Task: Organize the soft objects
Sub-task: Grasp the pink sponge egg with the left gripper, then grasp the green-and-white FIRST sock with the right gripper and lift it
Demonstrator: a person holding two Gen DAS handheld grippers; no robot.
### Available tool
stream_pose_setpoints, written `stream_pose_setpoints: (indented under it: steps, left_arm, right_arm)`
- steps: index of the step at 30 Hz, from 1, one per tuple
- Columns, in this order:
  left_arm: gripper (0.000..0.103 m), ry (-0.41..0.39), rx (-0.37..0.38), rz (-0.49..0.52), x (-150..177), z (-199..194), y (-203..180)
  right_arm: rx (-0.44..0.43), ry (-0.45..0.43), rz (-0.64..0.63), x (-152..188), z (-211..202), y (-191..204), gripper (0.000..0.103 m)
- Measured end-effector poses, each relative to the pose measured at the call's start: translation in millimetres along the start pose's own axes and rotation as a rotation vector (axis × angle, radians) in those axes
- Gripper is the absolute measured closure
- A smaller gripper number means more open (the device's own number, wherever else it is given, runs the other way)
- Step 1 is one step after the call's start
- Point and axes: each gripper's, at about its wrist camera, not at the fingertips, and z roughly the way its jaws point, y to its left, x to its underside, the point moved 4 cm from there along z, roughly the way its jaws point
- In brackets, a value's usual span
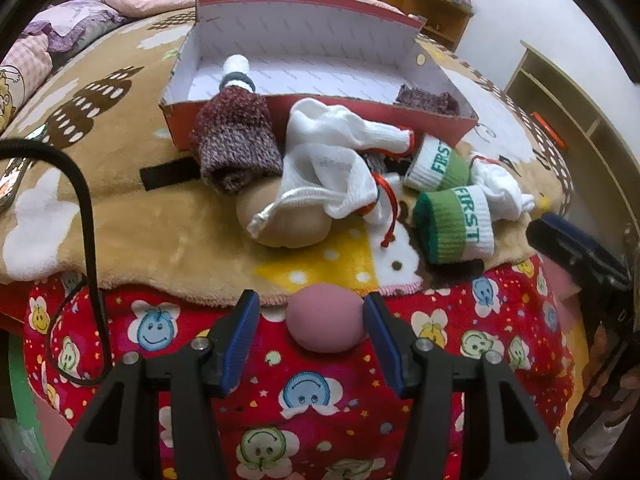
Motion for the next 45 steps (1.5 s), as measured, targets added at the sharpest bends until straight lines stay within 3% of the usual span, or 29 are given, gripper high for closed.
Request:
stream_pose_setpoints:
  steps: [18,25,35,45]
  left_arm:
    - [0.047,0.058,0.040,0.034,5.1,18.4,-13.0]
    - [0.055,0.026,0.047,0.026,2.0,13.3,-11.0]
    - [0.055,-0.052,0.005,0.022,-4.3,-4.5,0.8]
    - [0.055,-0.069,-0.004,-0.013,-3.0,-1.0,15.8]
  right_arm:
    - [-0.015,0.032,0.023,8.8,10.9,-3.2,0.036]
    - [-0.027,0.052,0.026,12.2,16.8,0.1,0.036]
    - [-0.057,0.093,-0.006,12.4,31.6,19.6,0.036]
    - [-0.083,0.140,-0.028,6.8,60.9,41.8,0.036]
